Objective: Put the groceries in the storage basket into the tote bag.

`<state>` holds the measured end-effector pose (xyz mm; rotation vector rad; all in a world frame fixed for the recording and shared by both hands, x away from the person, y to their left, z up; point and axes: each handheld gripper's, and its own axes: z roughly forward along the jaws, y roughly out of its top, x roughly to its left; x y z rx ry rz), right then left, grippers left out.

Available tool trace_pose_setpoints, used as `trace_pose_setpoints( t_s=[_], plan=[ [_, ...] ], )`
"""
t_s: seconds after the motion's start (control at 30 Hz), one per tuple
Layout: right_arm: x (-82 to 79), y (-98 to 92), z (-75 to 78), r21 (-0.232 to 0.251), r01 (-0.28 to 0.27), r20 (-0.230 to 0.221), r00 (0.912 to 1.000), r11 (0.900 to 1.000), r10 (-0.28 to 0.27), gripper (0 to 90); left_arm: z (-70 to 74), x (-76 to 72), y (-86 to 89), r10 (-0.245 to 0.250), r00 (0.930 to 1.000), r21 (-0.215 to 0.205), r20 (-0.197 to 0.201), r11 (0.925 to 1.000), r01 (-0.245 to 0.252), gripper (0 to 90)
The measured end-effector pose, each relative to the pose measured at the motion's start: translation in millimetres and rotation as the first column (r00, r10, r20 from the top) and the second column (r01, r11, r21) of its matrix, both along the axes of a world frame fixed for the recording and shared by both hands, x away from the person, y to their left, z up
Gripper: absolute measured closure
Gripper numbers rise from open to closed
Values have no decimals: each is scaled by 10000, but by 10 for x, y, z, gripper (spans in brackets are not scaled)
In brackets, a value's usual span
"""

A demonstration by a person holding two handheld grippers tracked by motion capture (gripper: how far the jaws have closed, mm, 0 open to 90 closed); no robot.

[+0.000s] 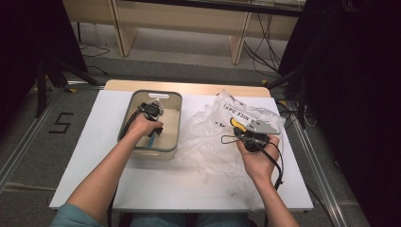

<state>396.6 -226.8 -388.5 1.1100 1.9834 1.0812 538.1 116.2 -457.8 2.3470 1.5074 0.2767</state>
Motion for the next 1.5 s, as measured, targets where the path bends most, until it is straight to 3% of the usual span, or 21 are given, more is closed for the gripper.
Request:
trace_pose_setpoints(
  t_s=[1.07,1.27,1.5],
  plan=[
    [-8,18,-3,15,-58,14,10000,10000,58,900,22,59,27,761,9953,299,-606,9968,-744,816],
    [-8,18,-3,27,-86,23,10000,10000,86,900,24,60,5,686,9958,507,-603,9966,-656,821],
    [-6,20,-6,26,-116,14,9999,9999,116,900,30,44,-26,132,9988,978,-468,9952,-86,834]
  ],
)
